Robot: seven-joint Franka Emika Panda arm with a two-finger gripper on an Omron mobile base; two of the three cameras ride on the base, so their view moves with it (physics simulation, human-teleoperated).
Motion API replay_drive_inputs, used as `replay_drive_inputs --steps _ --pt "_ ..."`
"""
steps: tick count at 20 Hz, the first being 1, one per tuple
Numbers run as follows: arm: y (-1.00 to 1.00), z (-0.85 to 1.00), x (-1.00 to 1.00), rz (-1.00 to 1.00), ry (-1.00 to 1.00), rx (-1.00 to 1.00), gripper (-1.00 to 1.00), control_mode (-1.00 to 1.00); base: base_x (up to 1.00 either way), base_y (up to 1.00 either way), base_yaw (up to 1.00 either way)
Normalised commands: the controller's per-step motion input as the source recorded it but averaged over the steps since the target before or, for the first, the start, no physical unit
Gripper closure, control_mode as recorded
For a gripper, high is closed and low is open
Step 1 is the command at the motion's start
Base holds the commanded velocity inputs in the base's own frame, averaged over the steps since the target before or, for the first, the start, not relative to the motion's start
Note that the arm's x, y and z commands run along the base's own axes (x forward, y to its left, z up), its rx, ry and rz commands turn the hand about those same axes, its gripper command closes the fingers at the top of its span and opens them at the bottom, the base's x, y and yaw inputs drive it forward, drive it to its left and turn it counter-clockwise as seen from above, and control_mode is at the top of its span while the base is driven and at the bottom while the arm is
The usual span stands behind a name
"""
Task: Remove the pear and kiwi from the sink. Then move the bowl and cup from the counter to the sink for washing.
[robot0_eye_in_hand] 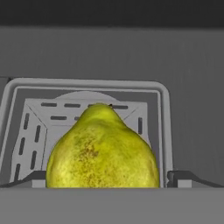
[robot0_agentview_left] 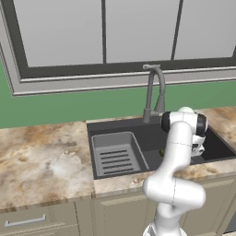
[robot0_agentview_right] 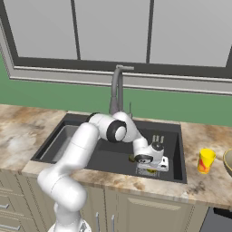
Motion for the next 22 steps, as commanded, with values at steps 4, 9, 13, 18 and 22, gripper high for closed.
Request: replay_drive_inputs --steps 4,9,13,18,22 --pt "0.02 -0.13 0.01 0.0 -0.09 0.0 1.0 -1.0 0.0 0.0 0.0" --pt "0.0 -0.09 -0.01 0.0 -0.12 0.0 1.0 -1.0 0.0 0.0 0.0" --pt "0.0 -0.02 -0.09 0.0 -0.05 0.0 1.0 -1.0 0.0 0.0 0.0" --pt "-0.02 0.21 -0.2 0.0 0.01 0.0 1.0 -1.0 0.0 0.0 0.0" --pt "0.0 0.36 -0.12 0.0 0.07 0.0 1.0 -1.0 0.0 0.0 0.0"
